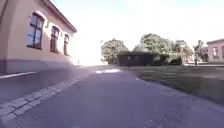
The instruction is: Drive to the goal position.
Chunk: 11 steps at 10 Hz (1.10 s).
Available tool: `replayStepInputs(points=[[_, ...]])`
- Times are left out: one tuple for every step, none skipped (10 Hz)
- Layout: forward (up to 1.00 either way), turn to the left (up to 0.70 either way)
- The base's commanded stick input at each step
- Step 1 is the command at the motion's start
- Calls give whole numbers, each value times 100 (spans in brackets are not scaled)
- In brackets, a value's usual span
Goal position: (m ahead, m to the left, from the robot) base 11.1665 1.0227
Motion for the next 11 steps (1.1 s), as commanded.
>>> replayStepInputs(points=[[70,0],[70,-5],[70,-14],[70,-13],[70,-11],[70,-3],[70,0],[70,0],[70,-7],[70,-14],[70,-14]])
